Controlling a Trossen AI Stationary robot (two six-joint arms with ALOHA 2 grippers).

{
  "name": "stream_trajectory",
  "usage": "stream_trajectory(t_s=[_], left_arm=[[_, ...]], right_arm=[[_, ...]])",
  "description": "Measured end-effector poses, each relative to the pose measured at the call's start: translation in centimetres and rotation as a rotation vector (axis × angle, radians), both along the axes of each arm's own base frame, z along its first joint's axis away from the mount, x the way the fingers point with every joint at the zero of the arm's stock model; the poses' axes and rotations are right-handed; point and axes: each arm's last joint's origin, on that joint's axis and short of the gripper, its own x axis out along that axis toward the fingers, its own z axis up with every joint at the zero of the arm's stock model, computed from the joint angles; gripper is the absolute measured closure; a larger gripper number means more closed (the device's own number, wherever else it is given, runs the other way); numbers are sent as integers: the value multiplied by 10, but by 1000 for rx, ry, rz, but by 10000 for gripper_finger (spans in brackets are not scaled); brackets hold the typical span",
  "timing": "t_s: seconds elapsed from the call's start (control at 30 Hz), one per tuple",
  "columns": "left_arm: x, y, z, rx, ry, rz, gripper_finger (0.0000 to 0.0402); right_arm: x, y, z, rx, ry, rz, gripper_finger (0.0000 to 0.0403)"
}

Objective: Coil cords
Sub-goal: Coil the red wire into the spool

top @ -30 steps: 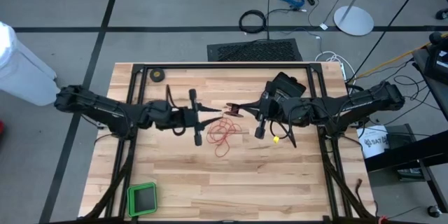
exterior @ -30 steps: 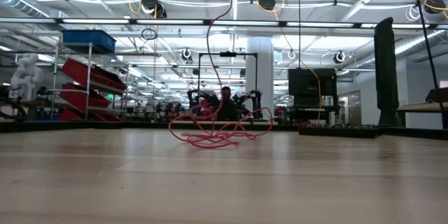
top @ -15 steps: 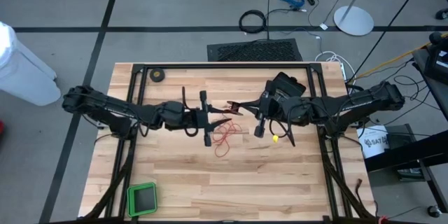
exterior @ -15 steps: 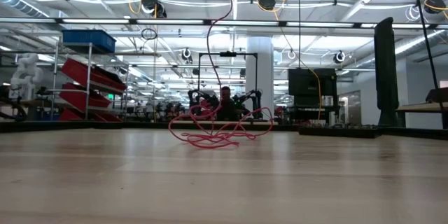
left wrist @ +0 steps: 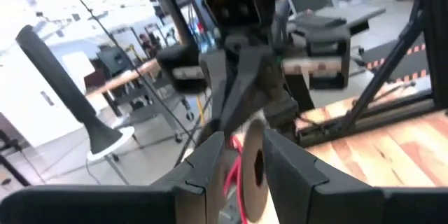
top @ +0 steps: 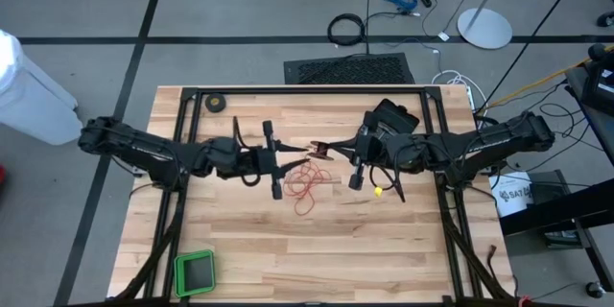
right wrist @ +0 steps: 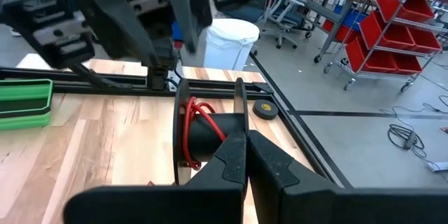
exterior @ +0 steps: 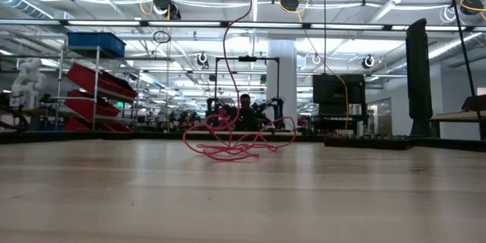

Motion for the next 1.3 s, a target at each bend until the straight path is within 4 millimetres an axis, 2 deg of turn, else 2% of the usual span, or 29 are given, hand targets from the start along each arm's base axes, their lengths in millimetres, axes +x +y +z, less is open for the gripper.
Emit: stream_trajectory(t_s=[0.2, 0.5, 1.0, 1.13, 1.3], left_arm=[[7, 9, -9, -51, 38, 1, 298], [10, 17, -12, -87, 59, -41, 298], [13, 19, -16, -113, 65, -82, 300], [14, 19, -17, -107, 66, -79, 327], [15, 22, -18, -106, 70, -70, 388]], right_arm=[[0, 0, 0, 1, -1, 1, 403], [0, 0, 0, -13, 3, 6, 403], [0, 0, 0, -16, 1, 7, 403], [0, 0, 0, -16, 1, 7, 403], [0, 0, 0, -21, 2, 5, 403]])
